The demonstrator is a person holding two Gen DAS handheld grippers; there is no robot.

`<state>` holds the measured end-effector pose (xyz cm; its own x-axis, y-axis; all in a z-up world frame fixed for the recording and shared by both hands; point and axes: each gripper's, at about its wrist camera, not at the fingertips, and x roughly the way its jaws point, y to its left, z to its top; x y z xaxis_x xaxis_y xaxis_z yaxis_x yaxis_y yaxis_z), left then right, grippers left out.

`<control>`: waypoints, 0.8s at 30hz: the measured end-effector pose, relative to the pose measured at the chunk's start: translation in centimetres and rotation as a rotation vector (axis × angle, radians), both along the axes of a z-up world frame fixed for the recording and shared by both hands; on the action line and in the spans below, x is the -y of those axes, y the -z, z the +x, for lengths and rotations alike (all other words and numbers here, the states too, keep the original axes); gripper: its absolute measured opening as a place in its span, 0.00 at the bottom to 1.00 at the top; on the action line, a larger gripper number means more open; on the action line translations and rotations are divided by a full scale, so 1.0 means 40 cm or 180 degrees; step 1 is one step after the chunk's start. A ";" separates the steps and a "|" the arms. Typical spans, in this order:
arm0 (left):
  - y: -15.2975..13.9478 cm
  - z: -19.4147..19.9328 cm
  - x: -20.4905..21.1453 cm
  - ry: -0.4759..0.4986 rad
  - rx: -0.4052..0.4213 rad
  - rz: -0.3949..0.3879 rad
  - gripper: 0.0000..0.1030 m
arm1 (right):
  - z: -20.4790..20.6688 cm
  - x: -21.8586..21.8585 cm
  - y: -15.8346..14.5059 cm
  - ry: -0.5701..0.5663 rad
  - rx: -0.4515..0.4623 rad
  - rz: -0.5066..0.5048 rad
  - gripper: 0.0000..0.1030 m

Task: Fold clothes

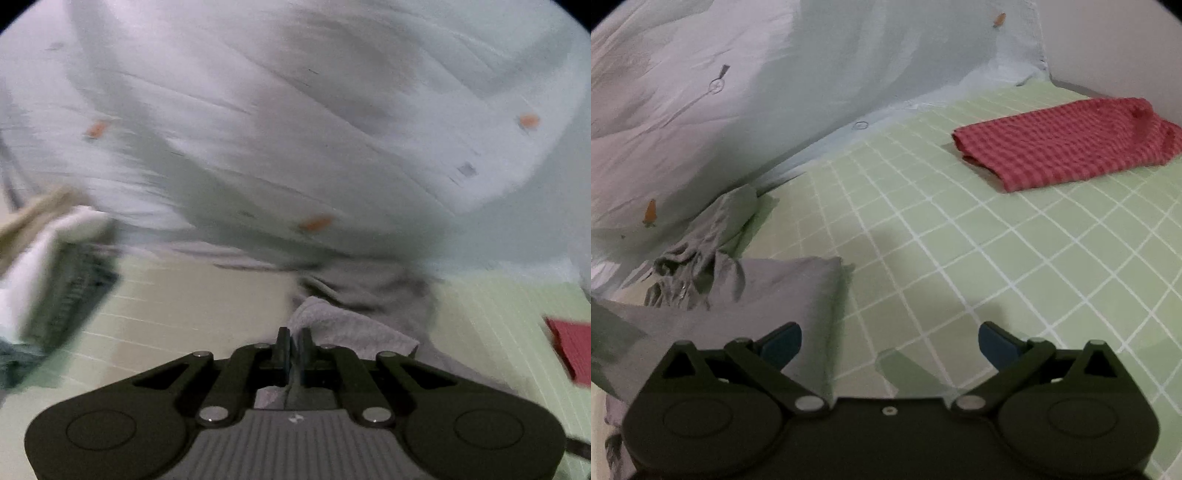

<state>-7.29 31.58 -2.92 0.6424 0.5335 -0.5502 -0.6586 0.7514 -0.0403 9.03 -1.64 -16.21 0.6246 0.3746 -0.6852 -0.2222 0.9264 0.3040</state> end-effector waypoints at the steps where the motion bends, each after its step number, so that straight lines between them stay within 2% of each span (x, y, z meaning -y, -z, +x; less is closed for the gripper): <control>1: -0.004 -0.020 -0.017 -0.0097 0.0013 0.0023 0.04 | -0.002 -0.004 0.001 -0.0034 -0.0001 -0.0008 1.00; 8: -0.008 -0.140 -0.112 -0.0670 0.0071 0.0018 0.02 | -0.015 -0.041 0.008 -0.0301 -0.0015 -0.0118 1.00; 10: -0.006 -0.172 -0.127 -0.0790 0.0126 -0.0065 0.02 | -0.020 -0.053 0.008 -0.0383 -0.0001 -0.0166 1.00; 16: 0.040 -0.205 -0.145 -0.0915 -0.0023 -0.0159 0.02 | -0.038 -0.105 0.007 -0.0745 0.0080 -0.0367 1.00; 24: 0.144 -0.248 -0.177 -0.1189 -0.0125 -0.0650 0.03 | -0.090 -0.212 0.004 -0.1595 0.0281 -0.0712 1.00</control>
